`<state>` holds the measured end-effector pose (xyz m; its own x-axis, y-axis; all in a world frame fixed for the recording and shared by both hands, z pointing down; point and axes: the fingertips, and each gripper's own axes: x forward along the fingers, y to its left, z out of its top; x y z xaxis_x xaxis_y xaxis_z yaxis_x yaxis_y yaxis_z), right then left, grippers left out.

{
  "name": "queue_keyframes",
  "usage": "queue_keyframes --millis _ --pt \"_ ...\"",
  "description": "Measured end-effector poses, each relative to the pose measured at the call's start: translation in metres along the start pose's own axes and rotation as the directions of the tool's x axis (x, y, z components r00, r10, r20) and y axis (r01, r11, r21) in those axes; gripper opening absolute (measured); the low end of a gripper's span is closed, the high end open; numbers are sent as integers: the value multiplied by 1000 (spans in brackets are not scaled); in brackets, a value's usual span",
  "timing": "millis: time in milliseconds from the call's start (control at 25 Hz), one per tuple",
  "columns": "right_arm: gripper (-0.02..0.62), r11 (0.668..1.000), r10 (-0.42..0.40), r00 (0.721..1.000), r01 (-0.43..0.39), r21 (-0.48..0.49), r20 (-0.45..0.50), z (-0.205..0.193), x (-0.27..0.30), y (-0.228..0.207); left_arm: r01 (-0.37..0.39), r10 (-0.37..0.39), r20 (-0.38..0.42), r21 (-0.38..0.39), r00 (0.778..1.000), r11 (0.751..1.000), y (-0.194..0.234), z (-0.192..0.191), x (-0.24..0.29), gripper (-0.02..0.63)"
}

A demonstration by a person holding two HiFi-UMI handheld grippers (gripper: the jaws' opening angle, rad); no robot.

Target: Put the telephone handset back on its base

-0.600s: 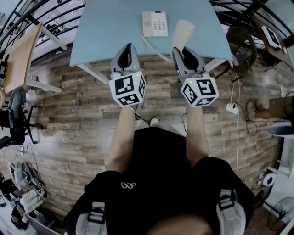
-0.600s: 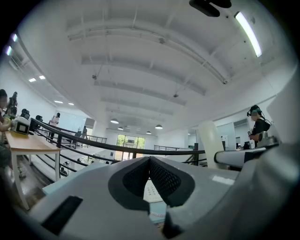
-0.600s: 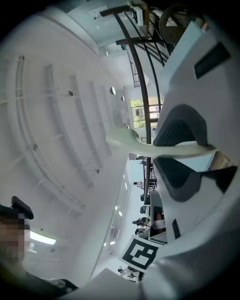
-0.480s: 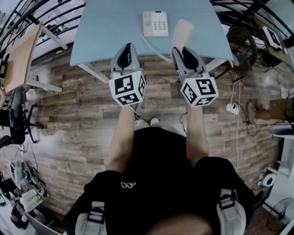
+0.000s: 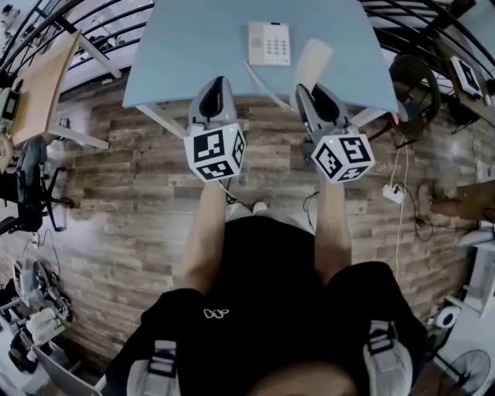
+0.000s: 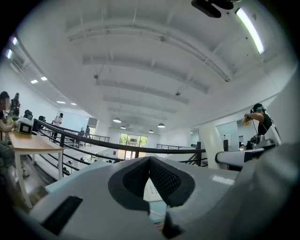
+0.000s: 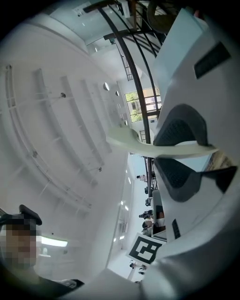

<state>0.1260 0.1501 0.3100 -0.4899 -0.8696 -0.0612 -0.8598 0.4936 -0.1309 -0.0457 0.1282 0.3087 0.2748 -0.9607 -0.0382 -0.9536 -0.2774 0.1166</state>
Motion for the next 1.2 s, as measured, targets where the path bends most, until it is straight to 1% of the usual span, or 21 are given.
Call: queue_keyframes --millis 160,320,440,560,680,920,1080,1200 --pt "78 999 41 999 -41 13 2 -2 2 1 -16 16 1 -14 1000 1000 1 -3 -4 0" --pt "78 999 54 998 -54 8 -19 -10 10 0 -25 25 -4 -8 1000 1000 6 -7 -8 0" --pt "78 998 66 997 -66 2 -31 -9 10 -2 -38 37 -6 -16 999 999 7 -8 -10 0" --pt "78 997 79 997 -79 4 -21 -5 20 -4 -38 38 3 -11 999 999 12 -2 -3 0" --pt "78 997 79 997 -79 9 -24 -9 32 -9 -34 34 -1 -16 999 999 18 -5 9 0" --pt "78 999 51 998 -50 9 -47 -20 65 -39 -15 14 -16 -39 1000 999 30 -20 56 0" --pt "78 999 32 998 -29 35 -61 -28 99 -67 7 -10 -47 -56 999 998 39 -37 104 0" --pt "78 998 32 997 -27 58 -77 -41 134 -85 18 -23 -78 -60 997 998 54 -51 146 0"
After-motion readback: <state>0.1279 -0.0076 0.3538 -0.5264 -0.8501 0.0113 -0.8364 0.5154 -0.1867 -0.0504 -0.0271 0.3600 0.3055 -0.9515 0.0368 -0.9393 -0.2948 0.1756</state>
